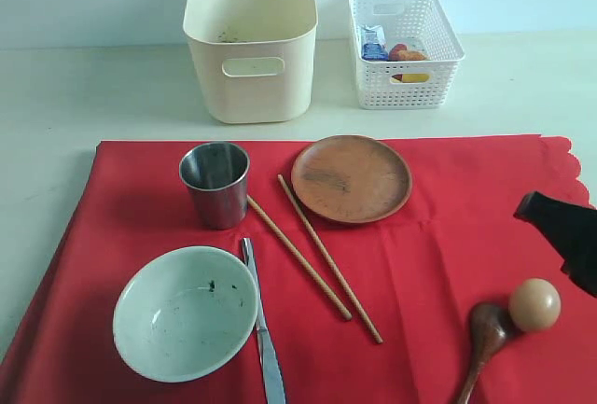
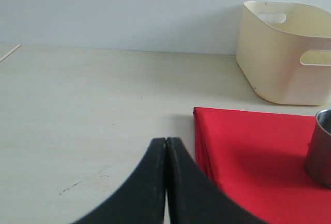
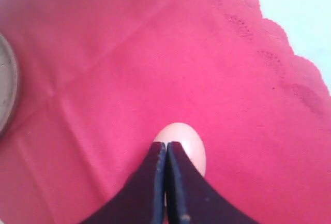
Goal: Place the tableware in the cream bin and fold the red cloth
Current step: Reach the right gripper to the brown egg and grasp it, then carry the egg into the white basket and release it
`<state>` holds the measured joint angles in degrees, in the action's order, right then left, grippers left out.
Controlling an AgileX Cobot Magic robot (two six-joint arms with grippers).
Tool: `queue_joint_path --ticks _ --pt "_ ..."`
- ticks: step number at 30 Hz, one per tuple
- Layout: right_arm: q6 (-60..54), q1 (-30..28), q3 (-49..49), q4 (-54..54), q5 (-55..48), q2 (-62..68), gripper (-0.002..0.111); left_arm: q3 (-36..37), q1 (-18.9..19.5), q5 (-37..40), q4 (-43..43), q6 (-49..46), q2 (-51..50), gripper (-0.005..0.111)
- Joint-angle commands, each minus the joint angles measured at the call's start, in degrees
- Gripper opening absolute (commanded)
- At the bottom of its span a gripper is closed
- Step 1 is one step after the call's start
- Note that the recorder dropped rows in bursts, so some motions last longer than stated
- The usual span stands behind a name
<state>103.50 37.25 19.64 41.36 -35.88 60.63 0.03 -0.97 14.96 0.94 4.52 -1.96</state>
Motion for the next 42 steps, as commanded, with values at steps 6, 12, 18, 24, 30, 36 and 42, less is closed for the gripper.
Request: queue_joint_path --ticks 6,12,18,24,30,36,42 --pt "-5.08 0.09 -0.36 -0.07 5.64 3.89 0.033 -0.03 -0.29 -0.25 -0.34 -0.29 -0.3 0.001" --pt "-2.25 0.09 -0.36 1.27 8.73 10.52 0.06 -0.03 -0.29 -0.25 -0.34 -0.29 -0.3 0.001" --pt "8.28 0.09 -0.36 6.71 8.72 18.05 0.063 -0.03 -0.29 -0.25 -0.34 -0.29 -0.3 0.001" --pt "18.46 0.09 -0.36 13.47 8.7 25.23 0.063 -0.03 -0.29 -0.25 -0.34 -0.29 -0.3 0.001" --pt "18.46 0.09 -0.36 9.53 7.83 27.09 0.044 -0.03 -0.29 -0.25 -0.34 -0.29 -0.3 0.001" --pt "16.51 0.09 -0.36 6.81 5.89 20.01 0.0 -0.03 -0.29 -0.25 -0.34 -0.29 -0.3 0.001" --pt "18.21 0.09 -0.13 13.85 6.12 4.88 0.0 -0.03 -0.29 -0.25 -0.34 -0.29 -0.3 0.001"
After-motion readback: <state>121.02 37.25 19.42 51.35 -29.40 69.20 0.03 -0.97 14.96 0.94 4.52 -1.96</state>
